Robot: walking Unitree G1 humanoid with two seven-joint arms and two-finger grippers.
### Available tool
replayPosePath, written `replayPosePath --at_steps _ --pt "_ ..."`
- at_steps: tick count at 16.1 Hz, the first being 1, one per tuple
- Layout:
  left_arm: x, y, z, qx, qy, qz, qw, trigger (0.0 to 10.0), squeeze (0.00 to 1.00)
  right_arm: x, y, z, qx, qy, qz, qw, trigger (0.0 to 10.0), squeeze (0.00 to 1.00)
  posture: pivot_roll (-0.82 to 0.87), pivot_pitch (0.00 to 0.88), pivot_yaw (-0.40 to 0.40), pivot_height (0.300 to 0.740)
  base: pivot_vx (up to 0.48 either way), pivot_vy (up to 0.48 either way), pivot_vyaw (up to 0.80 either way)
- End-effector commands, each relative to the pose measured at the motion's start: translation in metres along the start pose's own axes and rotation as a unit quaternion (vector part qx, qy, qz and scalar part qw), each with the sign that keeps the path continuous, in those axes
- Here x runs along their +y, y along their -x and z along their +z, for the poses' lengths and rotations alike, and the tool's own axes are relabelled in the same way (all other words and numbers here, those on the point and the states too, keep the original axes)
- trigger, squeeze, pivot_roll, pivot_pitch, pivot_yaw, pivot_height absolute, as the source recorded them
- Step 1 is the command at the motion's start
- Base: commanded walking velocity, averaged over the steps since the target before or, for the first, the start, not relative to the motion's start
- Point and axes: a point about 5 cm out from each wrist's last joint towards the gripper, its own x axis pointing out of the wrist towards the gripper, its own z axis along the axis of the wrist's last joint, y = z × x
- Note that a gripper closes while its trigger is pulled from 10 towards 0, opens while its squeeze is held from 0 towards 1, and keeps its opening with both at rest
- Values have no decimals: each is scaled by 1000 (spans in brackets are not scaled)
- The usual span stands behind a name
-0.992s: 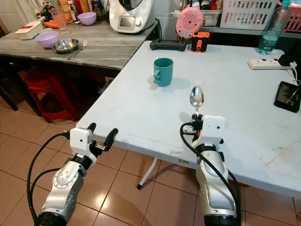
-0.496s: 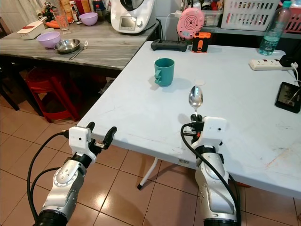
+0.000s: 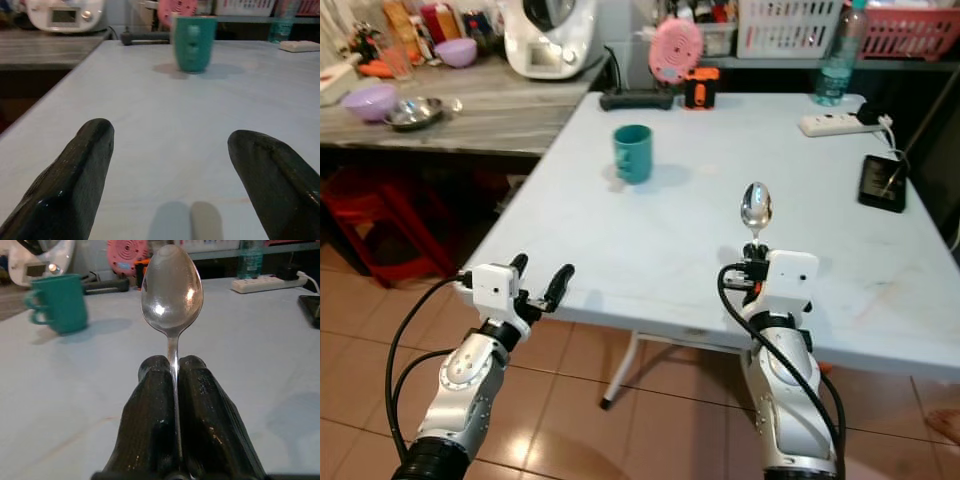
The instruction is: Setting the table
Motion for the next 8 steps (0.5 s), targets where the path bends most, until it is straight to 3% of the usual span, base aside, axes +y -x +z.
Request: replayPosePath --at_steps 1,3,8 --pt "9 5 -3 7 -5 9 1000 10000 0 9 -2 4 -8 3 9 1000 10000 0 -105 0 91 740 0 401 0" --pt "8 5 -4 7 -5 7 1000 10000 0 13 -2 2 -8 -20 23 1000 10000 0 -103 0 90 740 0 401 0" --pt "7 4 -4 6 -5 7 1000 10000 0 15 -3 3 -11 -11 20 1000 10000 0 -101 0 87 740 0 401 0"
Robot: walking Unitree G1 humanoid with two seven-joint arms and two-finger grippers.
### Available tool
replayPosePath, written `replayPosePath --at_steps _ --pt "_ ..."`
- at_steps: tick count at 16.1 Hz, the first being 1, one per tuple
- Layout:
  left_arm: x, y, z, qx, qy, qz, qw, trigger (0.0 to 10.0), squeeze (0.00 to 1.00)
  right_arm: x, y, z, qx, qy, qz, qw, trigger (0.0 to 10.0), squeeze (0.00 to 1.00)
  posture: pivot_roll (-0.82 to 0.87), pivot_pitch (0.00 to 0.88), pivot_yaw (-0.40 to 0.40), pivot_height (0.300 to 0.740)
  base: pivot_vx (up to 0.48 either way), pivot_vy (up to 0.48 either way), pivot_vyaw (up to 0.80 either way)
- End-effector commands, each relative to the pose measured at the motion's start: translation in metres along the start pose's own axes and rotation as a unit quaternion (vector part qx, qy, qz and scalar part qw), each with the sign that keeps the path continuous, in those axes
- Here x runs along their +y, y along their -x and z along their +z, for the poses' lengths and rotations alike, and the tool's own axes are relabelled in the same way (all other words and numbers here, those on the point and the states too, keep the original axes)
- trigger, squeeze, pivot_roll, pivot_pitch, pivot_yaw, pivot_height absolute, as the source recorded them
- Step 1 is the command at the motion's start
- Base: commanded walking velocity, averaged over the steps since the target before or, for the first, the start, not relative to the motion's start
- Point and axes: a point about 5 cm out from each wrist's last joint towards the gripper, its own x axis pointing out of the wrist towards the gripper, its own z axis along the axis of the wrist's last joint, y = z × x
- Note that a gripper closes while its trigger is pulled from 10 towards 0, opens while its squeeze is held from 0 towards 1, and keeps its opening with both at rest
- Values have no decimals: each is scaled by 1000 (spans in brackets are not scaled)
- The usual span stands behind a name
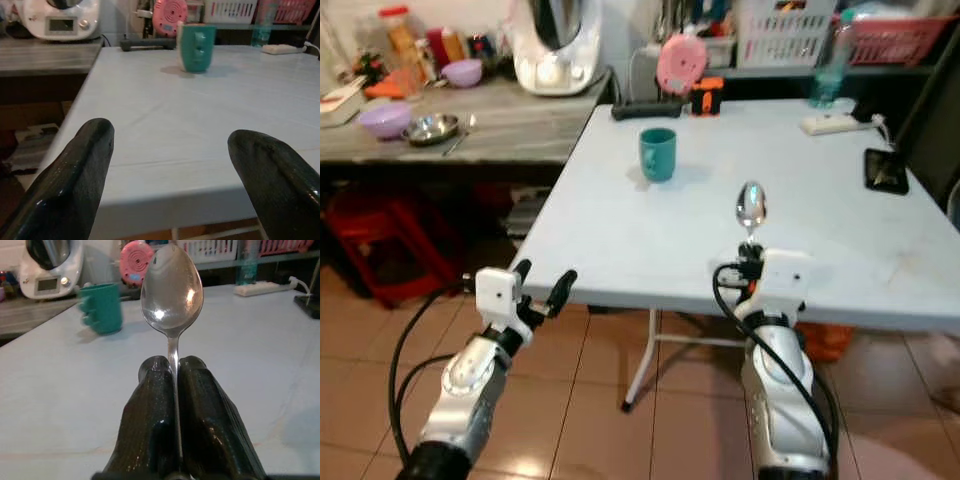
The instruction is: Setting the table
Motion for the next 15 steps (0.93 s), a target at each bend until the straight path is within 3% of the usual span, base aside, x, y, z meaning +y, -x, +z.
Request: replayPosePath --at_steps 1,4,15 --pt "7 2 0 1 -6 10 1000 10000 0 9 -2 5 -13 -8 15 1000 10000 0 -101 0 87 740 0 405 0" --pt "6 2 -1 2 -5 10 1000 10000 0 6 -2 4 -10 -17 3 1000 10000 0 -102 0 87 740 0 401 0" --pt "4 -1 -1 0 -6 7 1000 10000 0 4 -3 3 -8 -19 -3 1000 10000 0 -101 0 91 740 0 409 -791"
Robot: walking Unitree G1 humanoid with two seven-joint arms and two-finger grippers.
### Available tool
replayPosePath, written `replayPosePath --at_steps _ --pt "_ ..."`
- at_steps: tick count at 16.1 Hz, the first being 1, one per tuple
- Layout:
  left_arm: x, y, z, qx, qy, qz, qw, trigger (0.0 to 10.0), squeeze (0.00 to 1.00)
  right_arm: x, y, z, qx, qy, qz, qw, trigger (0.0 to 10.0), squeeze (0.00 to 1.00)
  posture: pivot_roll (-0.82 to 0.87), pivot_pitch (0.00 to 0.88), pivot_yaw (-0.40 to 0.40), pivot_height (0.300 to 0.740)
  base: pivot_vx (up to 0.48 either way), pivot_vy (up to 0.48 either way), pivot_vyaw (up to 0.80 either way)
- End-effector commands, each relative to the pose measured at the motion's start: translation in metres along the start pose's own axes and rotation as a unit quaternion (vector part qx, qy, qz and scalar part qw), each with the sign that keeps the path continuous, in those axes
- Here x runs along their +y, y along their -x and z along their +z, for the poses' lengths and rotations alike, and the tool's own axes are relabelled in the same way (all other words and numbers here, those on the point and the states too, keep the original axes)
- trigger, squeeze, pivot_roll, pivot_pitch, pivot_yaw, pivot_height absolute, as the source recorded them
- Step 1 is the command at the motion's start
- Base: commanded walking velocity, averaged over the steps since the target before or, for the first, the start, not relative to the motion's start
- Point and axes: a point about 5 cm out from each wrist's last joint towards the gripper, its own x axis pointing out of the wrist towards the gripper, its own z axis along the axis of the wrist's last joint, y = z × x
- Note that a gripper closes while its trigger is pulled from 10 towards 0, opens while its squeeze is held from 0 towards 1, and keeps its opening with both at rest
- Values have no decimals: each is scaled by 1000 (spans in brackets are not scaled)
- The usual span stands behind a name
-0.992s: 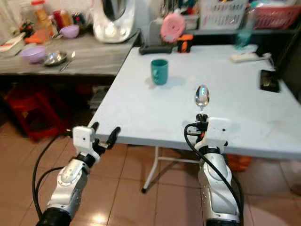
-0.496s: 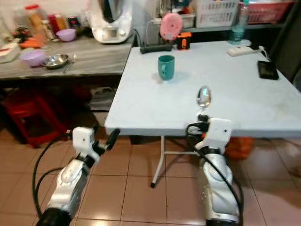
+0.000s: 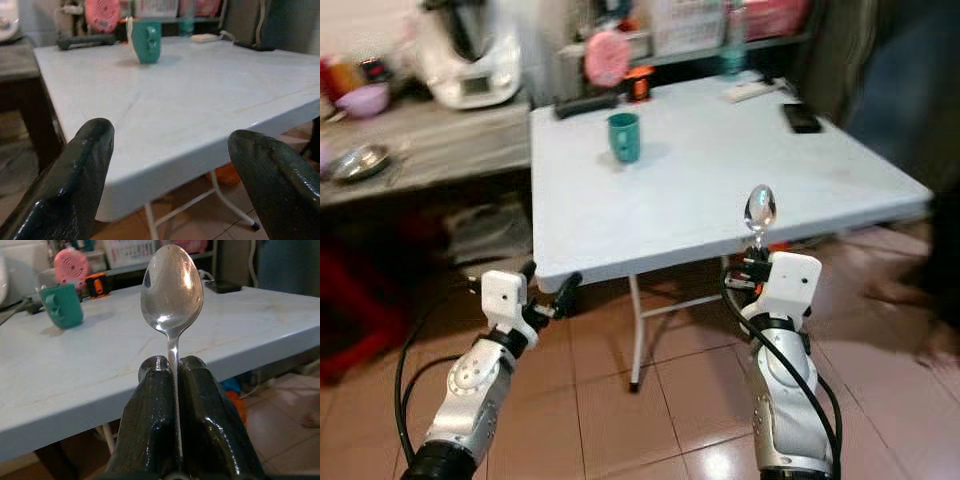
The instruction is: Setting the table
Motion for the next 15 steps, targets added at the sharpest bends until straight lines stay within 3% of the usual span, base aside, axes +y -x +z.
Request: replayPosePath --at_steps 1,8,15 --pt "12 4 1 2 -12 16 1000 10000 0 11 -2 4 -10 -10 14 1000 10000 0 -100 0 91 740 0 409 0" --pt "10 1 1 2 -12 16 1000 10000 0 9 -4 6 -15 -3 17 1000 10000 0 -103 0 90 740 0 410 0" --pt "8 0 0 4 -11 15 1000 10000 0 9 -4 6 -16 -4 20 1000 10000 0 -106 0 86 740 0 412 600"
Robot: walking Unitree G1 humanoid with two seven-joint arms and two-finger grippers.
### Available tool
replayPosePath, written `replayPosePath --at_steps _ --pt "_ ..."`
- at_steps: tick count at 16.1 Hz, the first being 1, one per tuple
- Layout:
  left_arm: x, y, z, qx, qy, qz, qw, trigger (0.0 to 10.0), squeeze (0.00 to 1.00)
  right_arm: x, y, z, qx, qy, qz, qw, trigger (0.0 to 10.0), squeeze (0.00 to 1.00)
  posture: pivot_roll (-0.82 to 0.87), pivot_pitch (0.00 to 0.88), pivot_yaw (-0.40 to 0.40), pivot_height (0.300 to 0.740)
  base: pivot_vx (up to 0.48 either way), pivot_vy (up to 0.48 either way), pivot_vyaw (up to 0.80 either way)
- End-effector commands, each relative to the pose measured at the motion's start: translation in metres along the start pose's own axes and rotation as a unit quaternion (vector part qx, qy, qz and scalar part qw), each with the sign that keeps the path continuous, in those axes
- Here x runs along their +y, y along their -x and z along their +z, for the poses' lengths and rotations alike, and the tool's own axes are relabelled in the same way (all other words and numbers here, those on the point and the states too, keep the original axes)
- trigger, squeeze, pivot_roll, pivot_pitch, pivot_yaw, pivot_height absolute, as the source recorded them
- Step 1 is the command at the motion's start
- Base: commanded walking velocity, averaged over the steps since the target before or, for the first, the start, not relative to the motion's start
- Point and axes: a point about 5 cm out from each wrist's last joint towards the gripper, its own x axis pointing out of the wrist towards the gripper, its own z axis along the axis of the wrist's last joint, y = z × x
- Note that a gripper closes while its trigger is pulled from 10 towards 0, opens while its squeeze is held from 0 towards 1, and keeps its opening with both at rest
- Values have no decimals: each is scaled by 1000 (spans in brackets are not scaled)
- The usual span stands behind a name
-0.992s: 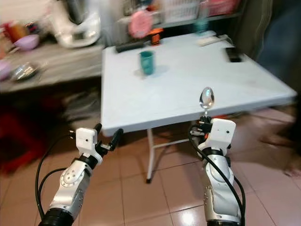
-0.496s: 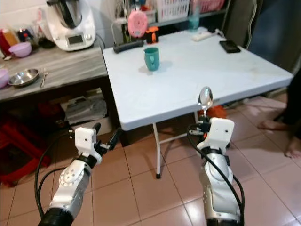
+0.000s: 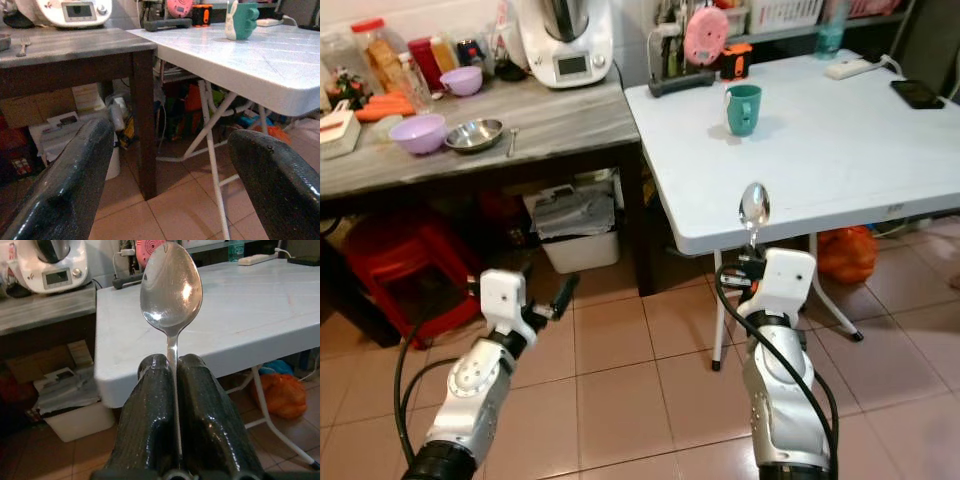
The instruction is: Setting the table
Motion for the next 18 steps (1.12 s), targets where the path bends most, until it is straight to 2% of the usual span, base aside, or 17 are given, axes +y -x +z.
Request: replayPosePath --at_steps 1,5,8,12,14,16,18 --pt "12 1 5 -5 -15 11 1000 10000 0 12 -2 7 -16 -12 19 1000 10000 0 -106 0 86 740 0 412 594" --pt "12 0 6 -8 -16 13 1000 10000 0 13 -3 7 -18 -12 22 1000 10000 0 -102 0 85 740 0 412 0" --pt "11 1 6 -8 -17 14 1000 10000 0 13 -3 7 -17 -13 25 999 10000 0 -102 0 84 740 0 384 652" --pt "12 2 7 -12 -37 9 999 10000 0 14 -3 7 -18 -14 27 999 10000 0 -101 0 84 740 0 0 0" --pt "13 4 7 -13 -34 6 999 10000 0 15 -3 7 -20 -12 33 999 10000 0 -101 0 84 740 0 0 0" --pt "12 6 6 -12 -22 -3 1000 10000 0 16 -2 6 -20 -14 34 999 10000 0 -97 0 87 740 0 0 644" --pt "12 7 6 -14 -21 -6 1000 10000 0 16 -2 6 -20 -15 34 999 10000 0 -96 0 87 740 274 0 222"
